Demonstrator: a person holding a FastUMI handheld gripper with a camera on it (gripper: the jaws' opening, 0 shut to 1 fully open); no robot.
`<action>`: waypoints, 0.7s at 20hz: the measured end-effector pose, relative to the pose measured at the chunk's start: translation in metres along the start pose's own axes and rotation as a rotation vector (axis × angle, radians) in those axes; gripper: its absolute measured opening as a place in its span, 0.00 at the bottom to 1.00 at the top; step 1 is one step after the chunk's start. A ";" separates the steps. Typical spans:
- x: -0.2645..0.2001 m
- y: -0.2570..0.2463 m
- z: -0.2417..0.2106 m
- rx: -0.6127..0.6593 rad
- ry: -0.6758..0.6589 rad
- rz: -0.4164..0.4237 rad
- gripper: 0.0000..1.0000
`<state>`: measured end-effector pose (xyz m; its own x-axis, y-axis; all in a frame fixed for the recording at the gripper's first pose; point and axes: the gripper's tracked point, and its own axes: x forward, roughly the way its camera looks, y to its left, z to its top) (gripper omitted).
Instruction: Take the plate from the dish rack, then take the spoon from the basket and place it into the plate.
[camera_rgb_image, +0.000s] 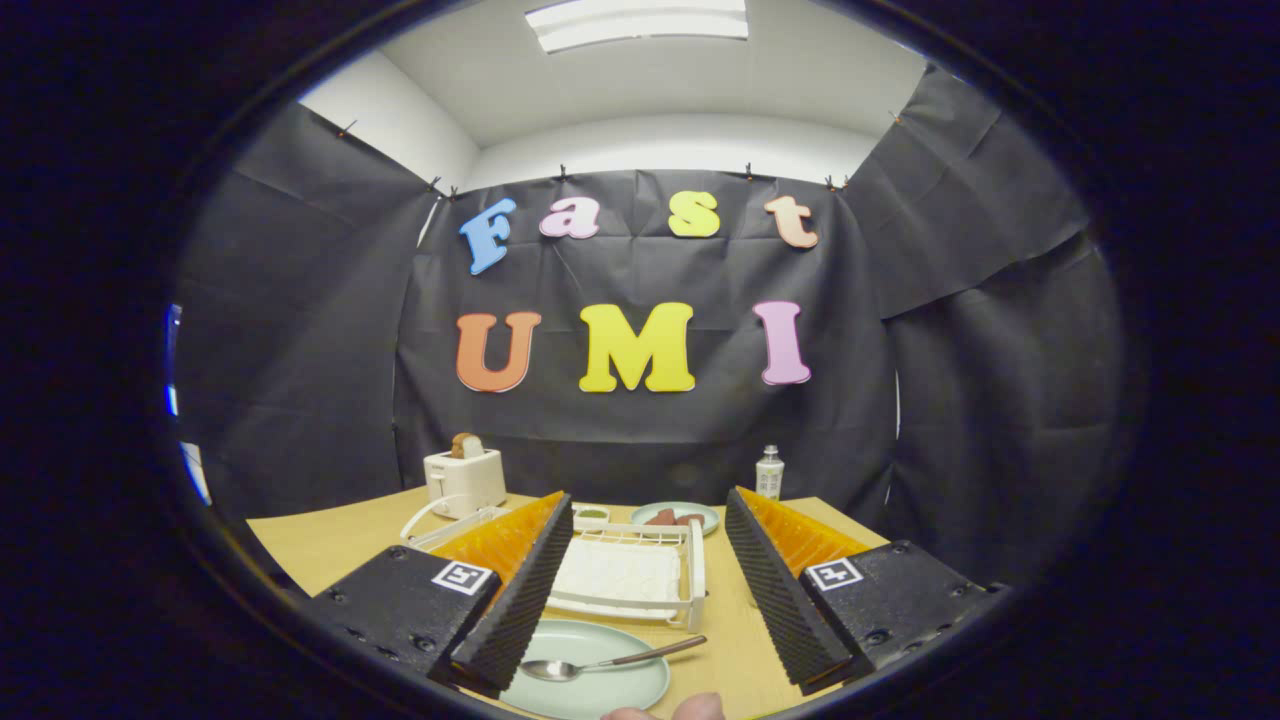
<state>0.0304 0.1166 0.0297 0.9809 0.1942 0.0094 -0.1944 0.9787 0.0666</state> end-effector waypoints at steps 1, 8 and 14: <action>-0.006 -0.003 0.002 -0.003 -0.014 -0.007 0.98; -0.025 -0.008 -0.003 0.017 -0.052 -0.019 0.98; -0.025 -0.003 -0.007 0.005 -0.058 -0.023 0.99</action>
<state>0.0066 0.1091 0.0219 0.9837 0.1677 0.0654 -0.1723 0.9824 0.0720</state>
